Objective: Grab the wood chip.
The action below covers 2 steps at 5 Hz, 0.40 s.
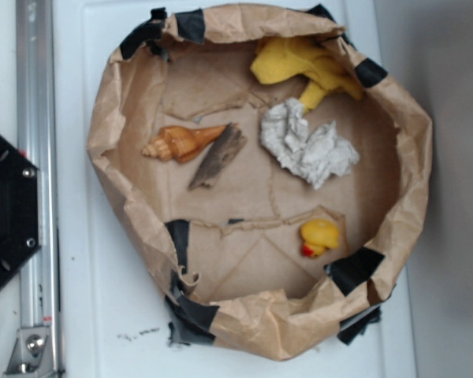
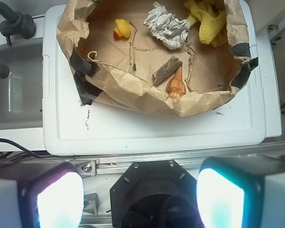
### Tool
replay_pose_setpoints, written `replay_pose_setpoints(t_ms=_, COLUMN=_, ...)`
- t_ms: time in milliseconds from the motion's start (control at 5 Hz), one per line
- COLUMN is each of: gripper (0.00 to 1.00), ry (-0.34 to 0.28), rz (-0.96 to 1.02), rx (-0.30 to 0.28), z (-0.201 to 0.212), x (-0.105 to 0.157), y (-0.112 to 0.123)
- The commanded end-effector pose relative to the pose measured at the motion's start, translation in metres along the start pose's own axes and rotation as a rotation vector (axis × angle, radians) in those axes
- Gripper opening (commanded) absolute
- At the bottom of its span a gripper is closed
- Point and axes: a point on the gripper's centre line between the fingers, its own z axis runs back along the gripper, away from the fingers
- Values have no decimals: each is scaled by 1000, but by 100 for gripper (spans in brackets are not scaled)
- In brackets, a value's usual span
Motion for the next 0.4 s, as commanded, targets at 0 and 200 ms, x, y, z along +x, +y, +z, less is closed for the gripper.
replay_pose_setpoints(t_ms=0, gripper=100, ry=0, rz=0, rx=0, z=0, x=0, y=0)
replay_pose_setpoints(t_ms=200, gripper=100, ry=119, rz=221, rx=144, z=-54, x=46, y=17)
